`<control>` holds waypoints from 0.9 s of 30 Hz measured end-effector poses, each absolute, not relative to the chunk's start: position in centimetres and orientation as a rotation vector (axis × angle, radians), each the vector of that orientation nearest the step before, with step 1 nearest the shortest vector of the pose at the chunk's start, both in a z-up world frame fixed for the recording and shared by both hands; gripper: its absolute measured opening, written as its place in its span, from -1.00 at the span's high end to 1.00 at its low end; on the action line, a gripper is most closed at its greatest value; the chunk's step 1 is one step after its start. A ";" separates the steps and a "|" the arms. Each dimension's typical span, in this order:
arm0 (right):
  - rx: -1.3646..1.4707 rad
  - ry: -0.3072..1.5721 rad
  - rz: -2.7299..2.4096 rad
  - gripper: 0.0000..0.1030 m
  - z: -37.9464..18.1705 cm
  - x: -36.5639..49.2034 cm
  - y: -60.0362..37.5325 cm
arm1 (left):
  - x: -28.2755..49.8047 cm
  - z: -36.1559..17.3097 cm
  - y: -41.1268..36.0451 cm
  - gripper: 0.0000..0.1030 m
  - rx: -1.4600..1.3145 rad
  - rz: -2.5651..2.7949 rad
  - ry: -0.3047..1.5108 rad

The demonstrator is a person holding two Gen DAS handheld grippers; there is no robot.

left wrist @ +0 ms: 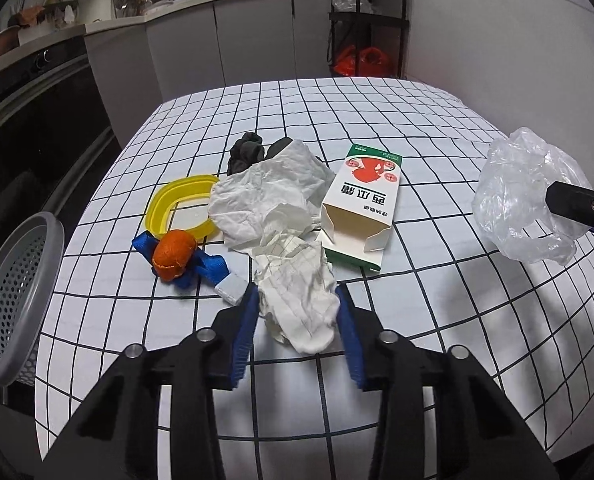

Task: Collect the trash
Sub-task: 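Grasp the crumpled paper with the left gripper while the right gripper holds the bag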

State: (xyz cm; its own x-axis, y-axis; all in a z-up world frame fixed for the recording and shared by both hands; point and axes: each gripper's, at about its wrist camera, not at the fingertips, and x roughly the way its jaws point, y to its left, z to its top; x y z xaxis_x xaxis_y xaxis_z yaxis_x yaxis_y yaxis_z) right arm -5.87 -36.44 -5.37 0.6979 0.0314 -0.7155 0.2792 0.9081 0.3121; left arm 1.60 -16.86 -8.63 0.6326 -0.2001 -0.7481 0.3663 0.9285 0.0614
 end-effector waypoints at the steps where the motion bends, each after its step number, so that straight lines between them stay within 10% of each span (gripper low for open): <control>1: 0.420 0.792 -0.143 0.59 -5.4 -5.8 -36.5 | 1.5 -8.5 -16.8 0.31 0.216 -0.327 0.822; 9: 0.413 0.790 -0.143 0.59 -5.5 -5.9 -36.3 | 1.3 -7.0 -15.7 0.61 0.213 -0.320 0.804; 27: 0.355 0.778 -0.063 0.59 -4.3 -4.8 -32.1 | 0.8 -1.8 -8.5 0.62 0.190 -0.254 0.721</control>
State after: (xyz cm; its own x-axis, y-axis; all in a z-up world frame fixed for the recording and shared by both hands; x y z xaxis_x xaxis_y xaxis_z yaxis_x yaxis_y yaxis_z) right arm -4.78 -32.11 -4.34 0.7134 0.0743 -0.6968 0.1858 0.9387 0.2903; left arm 0.80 -8.53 -1.75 0.7228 -0.1637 -0.6714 0.2940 0.9521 0.0843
